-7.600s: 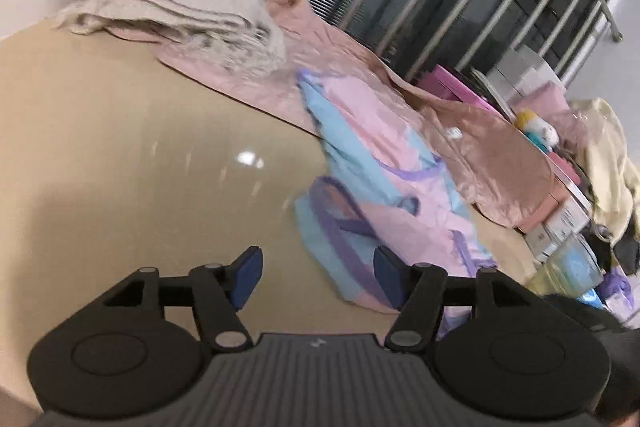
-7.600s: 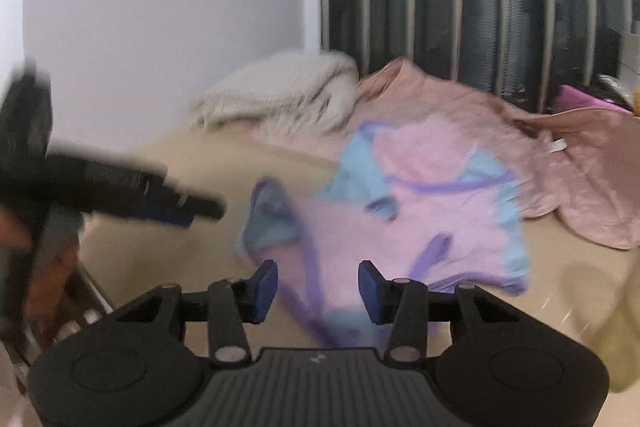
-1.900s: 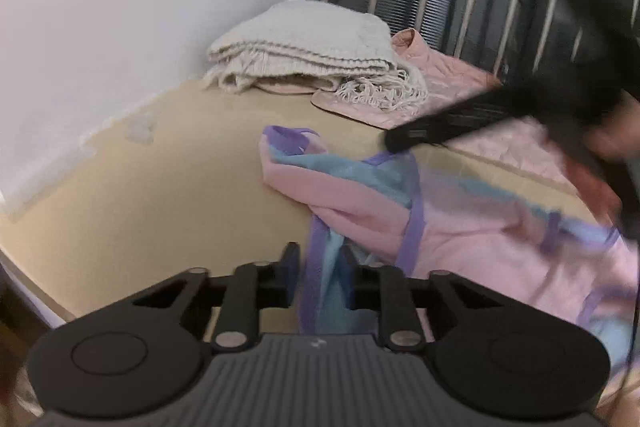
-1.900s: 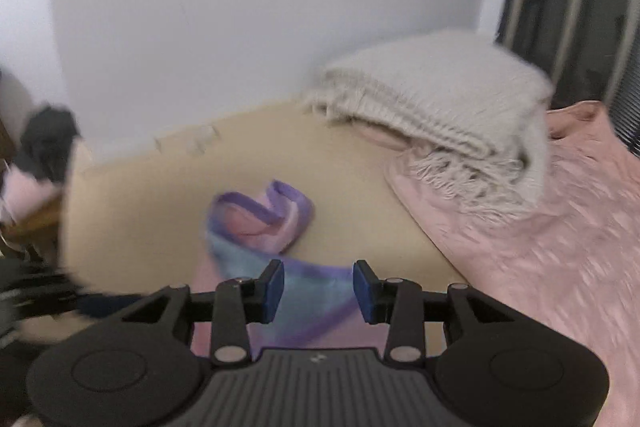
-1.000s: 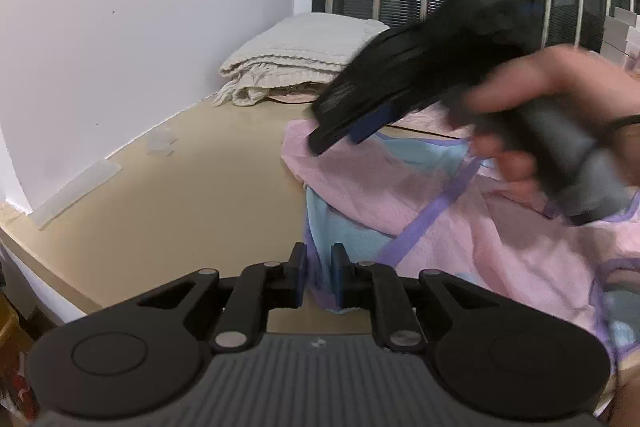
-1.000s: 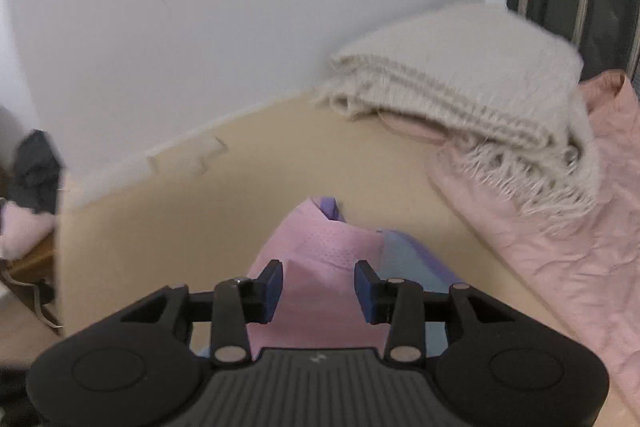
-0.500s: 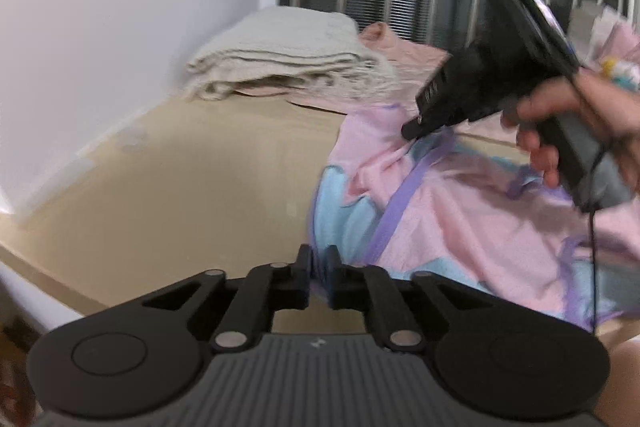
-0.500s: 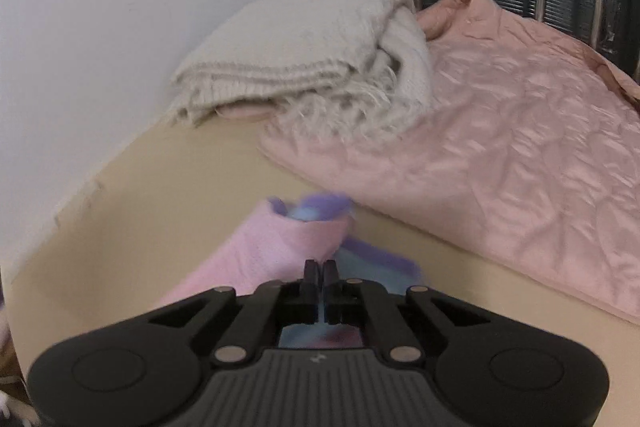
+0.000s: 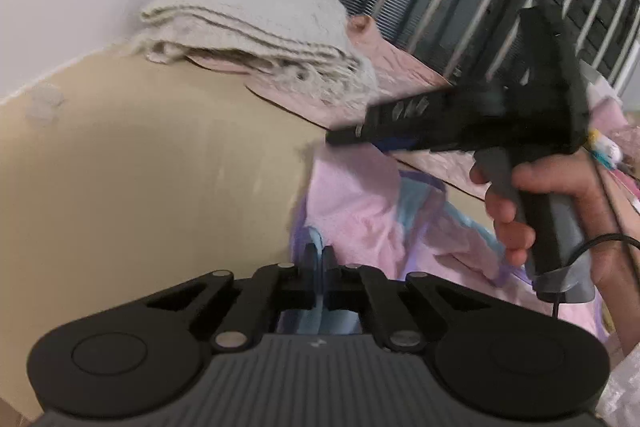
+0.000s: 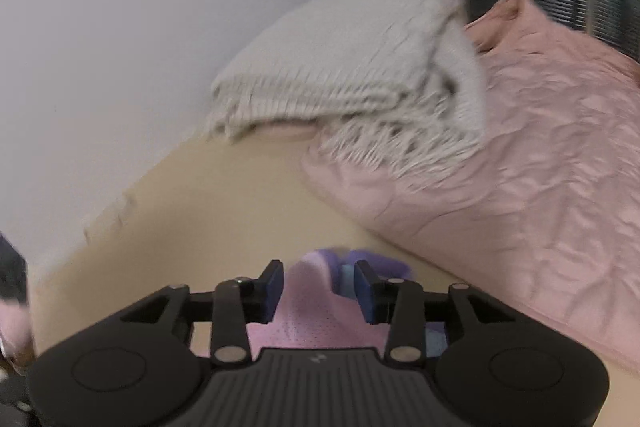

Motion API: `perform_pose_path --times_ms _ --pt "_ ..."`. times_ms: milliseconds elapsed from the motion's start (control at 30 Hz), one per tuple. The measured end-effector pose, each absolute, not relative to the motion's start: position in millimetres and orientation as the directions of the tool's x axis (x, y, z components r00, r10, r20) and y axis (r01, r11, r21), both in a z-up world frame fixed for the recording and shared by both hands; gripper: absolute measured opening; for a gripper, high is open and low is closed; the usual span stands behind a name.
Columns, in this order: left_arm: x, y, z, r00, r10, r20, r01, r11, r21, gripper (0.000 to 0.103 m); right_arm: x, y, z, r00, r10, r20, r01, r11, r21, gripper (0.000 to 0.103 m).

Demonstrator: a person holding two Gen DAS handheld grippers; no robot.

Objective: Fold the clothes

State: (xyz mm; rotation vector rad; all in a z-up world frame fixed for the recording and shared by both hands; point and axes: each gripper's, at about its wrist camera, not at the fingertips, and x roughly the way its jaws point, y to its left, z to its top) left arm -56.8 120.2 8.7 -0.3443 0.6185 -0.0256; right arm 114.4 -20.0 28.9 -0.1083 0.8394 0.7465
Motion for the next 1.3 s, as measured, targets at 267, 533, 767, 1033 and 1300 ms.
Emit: perform_pose_path --times_ms 267,533,767,1033,1300 --pt "-128 68 35 0.904 0.072 -0.422 -0.074 0.997 0.013 0.001 67 -44 67 0.526 0.612 -0.59 -0.67 0.726 0.156 0.002" --pt "-152 34 14 0.832 -0.193 -0.52 0.163 0.981 -0.103 0.045 -14 -161 43 0.582 0.486 -0.652 -0.499 0.847 0.186 0.016" --pt "-124 63 23 0.817 -0.244 -0.522 0.161 0.967 -0.2 0.046 -18 -190 64 0.609 0.583 -0.538 -0.44 0.813 0.382 0.045" --pt "-106 69 10 0.756 -0.272 -0.596 0.196 0.962 -0.19 0.01 -26 -183 46 0.567 0.573 -0.592 -0.45 0.817 0.359 0.044" --pt "-120 83 17 0.806 -0.235 -0.543 0.121 0.964 -0.237 0.003 -29 -173 35 0.589 0.541 -0.6 -0.451 0.837 0.311 0.042"
